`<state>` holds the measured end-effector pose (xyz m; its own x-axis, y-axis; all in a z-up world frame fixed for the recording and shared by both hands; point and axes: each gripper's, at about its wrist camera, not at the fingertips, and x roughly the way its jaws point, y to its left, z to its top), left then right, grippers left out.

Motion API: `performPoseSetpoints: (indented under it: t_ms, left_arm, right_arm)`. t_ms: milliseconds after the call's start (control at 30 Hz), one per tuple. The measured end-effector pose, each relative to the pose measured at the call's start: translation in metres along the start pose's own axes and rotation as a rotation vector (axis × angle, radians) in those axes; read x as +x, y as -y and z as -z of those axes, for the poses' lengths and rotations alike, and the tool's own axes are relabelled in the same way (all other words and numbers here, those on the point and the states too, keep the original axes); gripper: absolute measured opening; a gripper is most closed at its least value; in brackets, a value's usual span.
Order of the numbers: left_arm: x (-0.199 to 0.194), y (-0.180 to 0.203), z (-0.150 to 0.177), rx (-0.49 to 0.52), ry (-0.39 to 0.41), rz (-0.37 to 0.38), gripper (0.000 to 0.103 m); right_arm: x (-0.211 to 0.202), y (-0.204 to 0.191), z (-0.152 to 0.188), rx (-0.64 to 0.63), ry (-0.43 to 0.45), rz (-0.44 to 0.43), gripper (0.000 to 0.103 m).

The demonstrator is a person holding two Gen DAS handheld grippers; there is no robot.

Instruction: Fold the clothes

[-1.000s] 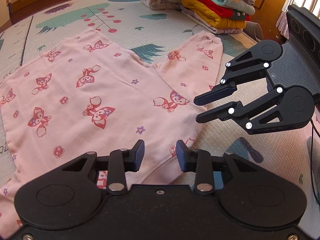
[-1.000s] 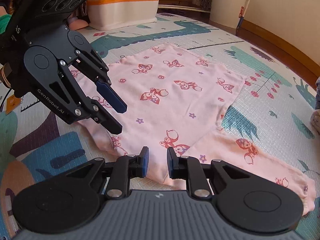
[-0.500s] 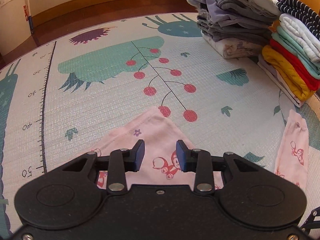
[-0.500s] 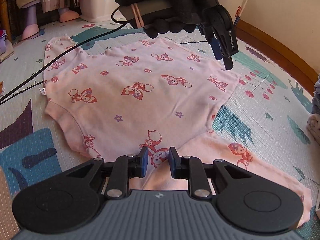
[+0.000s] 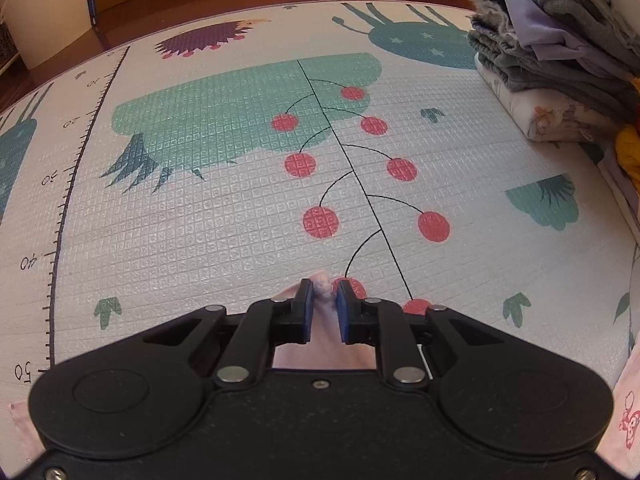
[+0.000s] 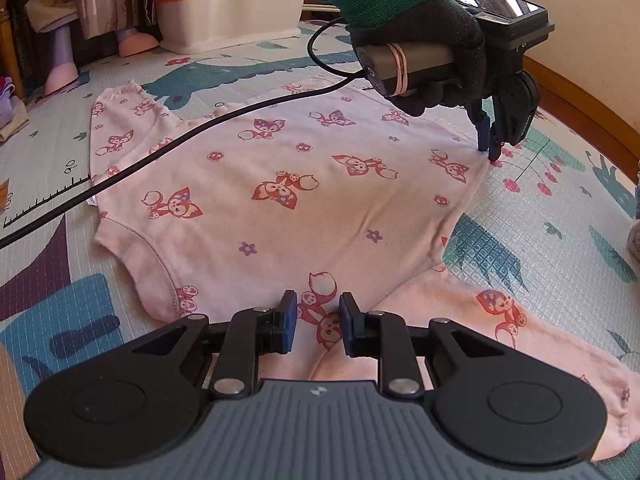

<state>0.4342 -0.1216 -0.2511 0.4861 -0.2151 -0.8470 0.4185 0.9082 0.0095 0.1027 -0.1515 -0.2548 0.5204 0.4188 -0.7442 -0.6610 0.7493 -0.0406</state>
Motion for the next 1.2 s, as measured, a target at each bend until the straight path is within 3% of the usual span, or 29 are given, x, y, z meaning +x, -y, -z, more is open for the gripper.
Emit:
performPoseSetpoints:
  t_ms: [167,233,333,500,633,733,900,1033,1200]
  left_arm:
    - [0.001,-0.003,-0.001,-0.012,0.002,0.005,0.015]
    - [-0.007,-0.010,-0.007,-0.031,-0.002,0.051,0.015]
    - [-0.048,-0.036,-0.007,-0.002,0.107,0.122,0.015]
    - [-0.103,-0.116,0.025,0.066,0.114,0.060,0.015]
    - [-0.119,-0.189,0.069,-0.031,0.056,-0.035,0.015]
    - [-0.116,-0.217,0.095,-0.118,0.019,-0.063,0.015]
    - [-0.101,-0.220,0.112,-0.173,0.003,-0.035,0.015]
    - [-0.083,-0.212,0.115,-0.202,0.000,-0.007,0.015]
    - [-0.065,-0.203,0.108,-0.186,-0.005,-0.085,0.022]
  right_arm:
    - [-0.005,-0.012,0.002,0.026,-0.030,0.025,0.025]
    - [-0.005,-0.014,0.000,0.019,-0.040,0.029,0.025]
    - [-0.010,-0.013,-0.003,-0.006,-0.029,0.030,0.024]
    - [-0.015,-0.025,-0.019,-0.088,0.027,0.015,0.024]
    - [-0.005,-0.052,-0.048,-0.229,0.089,-0.037,0.024]
    - [0.014,-0.077,-0.074,-0.329,0.103,-0.086,0.024]
    - [0.042,-0.111,-0.089,-0.478,0.081,-0.146,0.025]
    - [0.055,-0.130,-0.085,-0.508,0.035,-0.215,0.025]
    - [0.055,-0.130,-0.081,-0.443,0.014,-0.245,0.023]
